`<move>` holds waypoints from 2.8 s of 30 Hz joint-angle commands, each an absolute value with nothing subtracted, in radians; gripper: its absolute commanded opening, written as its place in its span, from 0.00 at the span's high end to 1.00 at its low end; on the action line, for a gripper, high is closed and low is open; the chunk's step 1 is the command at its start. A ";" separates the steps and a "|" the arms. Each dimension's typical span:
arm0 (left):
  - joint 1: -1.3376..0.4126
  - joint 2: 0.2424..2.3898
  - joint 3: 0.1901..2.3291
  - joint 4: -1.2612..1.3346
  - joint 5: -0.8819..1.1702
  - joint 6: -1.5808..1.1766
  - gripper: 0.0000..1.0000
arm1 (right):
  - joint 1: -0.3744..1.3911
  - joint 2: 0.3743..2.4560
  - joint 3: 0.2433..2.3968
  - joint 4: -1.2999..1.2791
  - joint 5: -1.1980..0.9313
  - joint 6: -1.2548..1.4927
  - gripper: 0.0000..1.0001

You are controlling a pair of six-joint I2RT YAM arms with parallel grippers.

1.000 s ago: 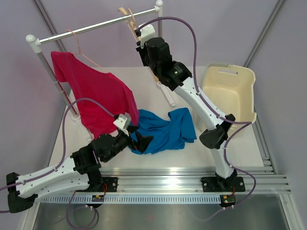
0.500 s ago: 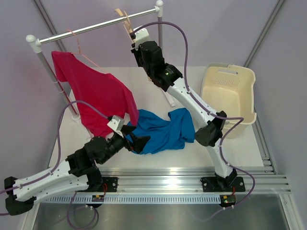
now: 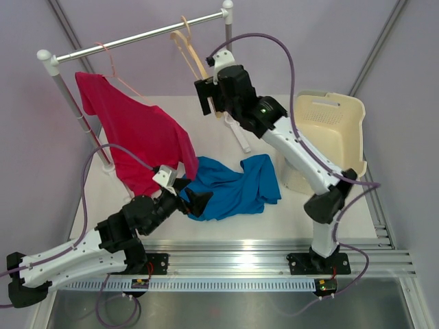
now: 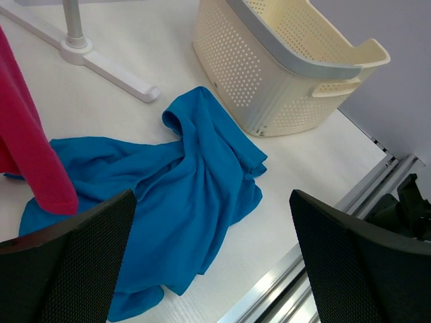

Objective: Remove the t-shirt from the hanger

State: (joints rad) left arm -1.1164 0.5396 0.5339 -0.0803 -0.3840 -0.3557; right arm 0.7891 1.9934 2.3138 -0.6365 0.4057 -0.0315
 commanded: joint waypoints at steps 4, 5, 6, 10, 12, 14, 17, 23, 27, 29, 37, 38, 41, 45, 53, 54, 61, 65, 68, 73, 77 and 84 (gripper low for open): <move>-1.114 0.540 0.522 -0.052 -0.567 -0.318 0.01 | 0.781 1.586 1.868 -0.721 0.112 0.147 0.01; -1.115 0.540 0.519 -0.052 -0.592 -0.318 0.01 | 0.782 1.557 1.823 -0.715 0.069 0.152 0.00; -1.115 0.532 0.517 -0.052 -0.627 -0.318 0.01 | 0.790 1.513 1.737 -0.710 0.052 0.152 0.01; -1.115 0.473 0.471 -0.013 -0.664 -0.307 0.01 | 0.801 1.467 1.527 -0.661 0.015 0.167 0.01; -1.115 0.440 0.453 -0.005 -0.673 -0.288 0.01 | 0.804 1.477 1.415 -0.611 0.028 0.190 0.01; -1.114 0.375 0.422 0.032 -0.708 -0.284 0.01 | 0.811 1.500 1.314 -0.550 0.032 0.207 0.00; -1.115 0.328 0.391 0.040 -0.758 -0.284 0.01 | 0.827 1.538 1.234 -0.479 0.032 0.227 0.01; -1.114 0.253 0.365 0.037 -0.781 -0.291 0.01 | 0.894 1.673 1.163 -0.394 0.084 0.264 0.01; -1.114 0.268 0.376 0.029 -0.769 -0.299 0.01 | 0.920 1.761 1.152 -0.367 0.098 0.273 0.00; -1.114 0.285 0.380 0.025 -0.772 -0.299 0.01 | 0.923 1.802 1.140 -0.345 0.098 0.291 0.01; -1.115 0.301 0.388 0.017 -0.778 -0.302 0.01 | 0.925 1.905 1.074 -0.301 0.123 0.351 0.26; -1.115 0.301 0.388 0.017 -0.784 -0.301 0.01 | 0.923 1.914 1.084 -0.314 0.126 0.362 0.41; -1.115 0.299 0.384 0.015 -0.799 -0.299 0.01 | 0.923 1.918 1.086 -0.308 0.114 0.370 0.69; -1.114 0.305 0.382 0.006 -0.833 -0.293 0.01 | 0.923 1.820 1.068 -0.287 0.107 0.374 1.00; -1.114 0.287 0.380 0.003 -0.833 -0.301 0.01 | 0.858 1.513 1.488 -0.776 0.462 0.339 1.00; -1.114 0.284 0.377 0.003 -0.833 -0.302 0.01 | 0.836 1.467 1.524 -0.810 0.486 0.341 1.00; -1.114 0.291 0.383 0.003 -0.818 -0.307 0.01 | 0.647 1.301 1.831 -0.974 0.572 0.321 1.00; -1.114 0.290 0.388 0.003 -0.804 -0.308 0.01 | 0.591 1.249 1.966 -0.979 0.705 0.278 1.00; -1.115 0.285 0.390 0.003 -0.799 -0.310 0.01 | 0.549 1.249 2.037 -0.974 0.796 0.241 1.00; -1.115 0.281 0.393 -0.018 -0.792 -0.316 0.01 | 0.514 1.242 1.889 -0.804 0.842 0.173 1.00; -1.115 0.279 0.388 -0.023 -0.788 -0.322 0.01 | 0.496 1.288 1.790 -0.784 0.842 0.224 1.00; -1.115 0.288 0.396 -0.028 -0.772 -0.327 0.01 | 0.422 1.279 1.698 -0.727 0.789 0.293 1.00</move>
State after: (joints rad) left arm -1.1164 0.2939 0.3698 -0.0586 -0.7773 -0.3050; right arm 0.4564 1.3361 1.6791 -0.8322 0.7799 0.2485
